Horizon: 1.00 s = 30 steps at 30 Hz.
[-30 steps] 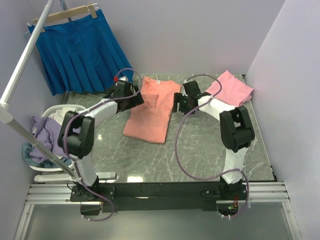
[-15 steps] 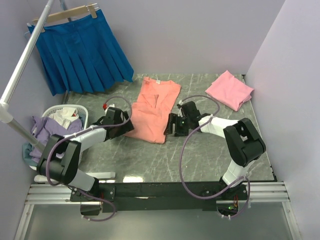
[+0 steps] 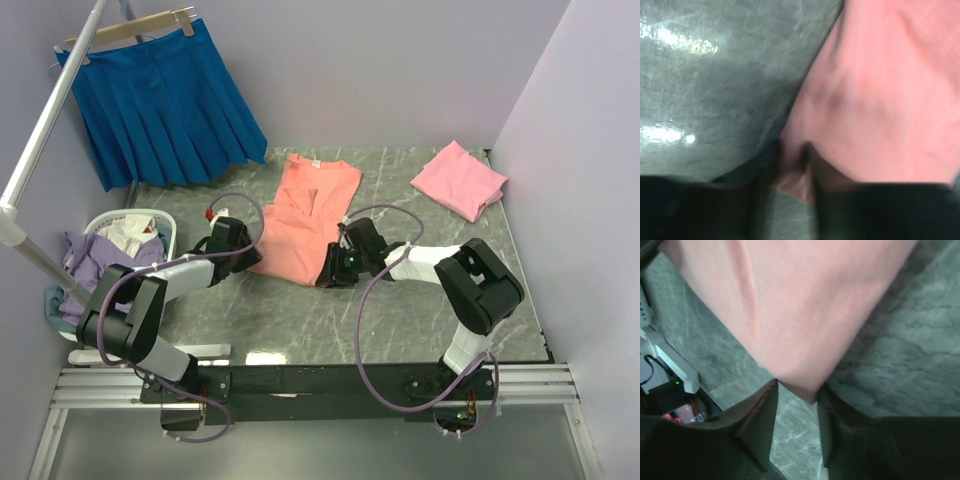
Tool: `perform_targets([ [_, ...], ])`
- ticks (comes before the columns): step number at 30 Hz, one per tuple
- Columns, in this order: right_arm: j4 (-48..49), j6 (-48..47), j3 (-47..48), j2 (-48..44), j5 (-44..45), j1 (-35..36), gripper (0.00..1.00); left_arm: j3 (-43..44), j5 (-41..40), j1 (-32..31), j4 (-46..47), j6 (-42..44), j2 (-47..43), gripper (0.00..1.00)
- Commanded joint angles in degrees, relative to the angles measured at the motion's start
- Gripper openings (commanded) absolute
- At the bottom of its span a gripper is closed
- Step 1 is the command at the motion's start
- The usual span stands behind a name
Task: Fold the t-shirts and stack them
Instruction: Grab one side of the 2/3 rectangular tshirt with both arms
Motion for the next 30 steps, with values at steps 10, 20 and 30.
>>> perform_targets([
  [10,-4.82,-3.5,-0.3,-0.88,7.94,0.0,0.07,-3.59,1.23,-0.07,-0.96,0.92,-0.18,0.01],
  [20,-10.46,-5.26,-6.71,-9.06,10.41,-0.62,0.05,-8.43,1.95,-10.51,-4.9,-8.81,-5.9,0.01],
  [30,-14.05,-3.59,-17.52,-23.63,10.66,-0.62,0.41,-9.04,-4.91,-25.29,-14.04,-21.66,-11.61,0.01],
])
